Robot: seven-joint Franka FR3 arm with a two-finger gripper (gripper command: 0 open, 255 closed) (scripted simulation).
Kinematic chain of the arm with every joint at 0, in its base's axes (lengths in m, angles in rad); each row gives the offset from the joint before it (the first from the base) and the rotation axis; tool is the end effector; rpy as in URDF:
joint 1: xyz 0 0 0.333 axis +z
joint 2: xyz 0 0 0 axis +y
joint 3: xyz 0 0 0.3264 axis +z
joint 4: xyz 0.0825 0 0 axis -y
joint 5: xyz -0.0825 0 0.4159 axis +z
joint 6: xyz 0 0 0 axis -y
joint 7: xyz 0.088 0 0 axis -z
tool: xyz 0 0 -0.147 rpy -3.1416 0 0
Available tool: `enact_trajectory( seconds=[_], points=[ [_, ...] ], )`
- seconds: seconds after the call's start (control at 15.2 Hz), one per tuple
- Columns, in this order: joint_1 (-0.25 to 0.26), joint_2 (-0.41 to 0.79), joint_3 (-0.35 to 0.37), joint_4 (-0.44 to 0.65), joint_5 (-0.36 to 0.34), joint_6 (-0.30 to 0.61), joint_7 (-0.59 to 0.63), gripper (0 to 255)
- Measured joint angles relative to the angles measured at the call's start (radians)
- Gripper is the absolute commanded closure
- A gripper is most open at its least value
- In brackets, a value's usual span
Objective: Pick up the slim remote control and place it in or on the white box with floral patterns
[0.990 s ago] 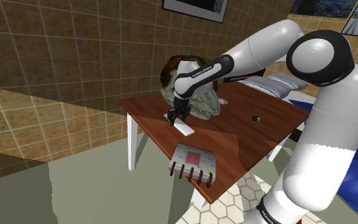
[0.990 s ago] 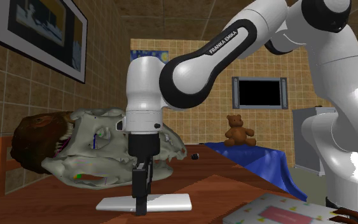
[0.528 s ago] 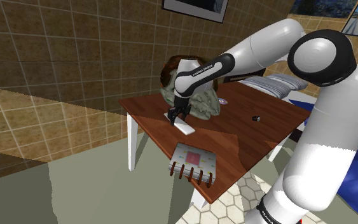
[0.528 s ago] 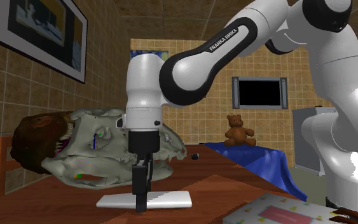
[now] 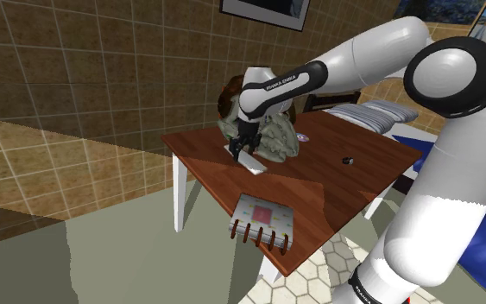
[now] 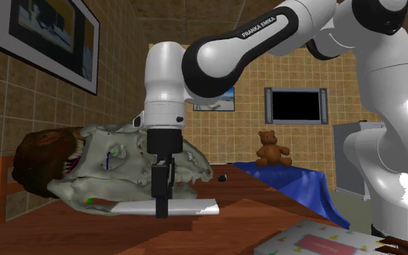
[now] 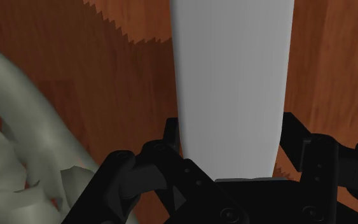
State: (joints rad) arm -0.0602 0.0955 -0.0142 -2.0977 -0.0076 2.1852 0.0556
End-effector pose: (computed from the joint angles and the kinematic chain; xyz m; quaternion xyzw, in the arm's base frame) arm 0.5844 -0.0441 0.3269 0.9980 -0.0627 -0.0040 0.0037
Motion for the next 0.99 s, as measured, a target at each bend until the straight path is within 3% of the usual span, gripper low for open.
enact_trajectory(
  seconds=[0.86, 0.99],
  points=[
    [0.001, -0.064, 0.001, 0.099, 0.000, -0.163, 0.001, 255],
    [0.007, -0.109, 0.007, 0.056, 0.000, -0.165, 0.014, 255]
  ],
)
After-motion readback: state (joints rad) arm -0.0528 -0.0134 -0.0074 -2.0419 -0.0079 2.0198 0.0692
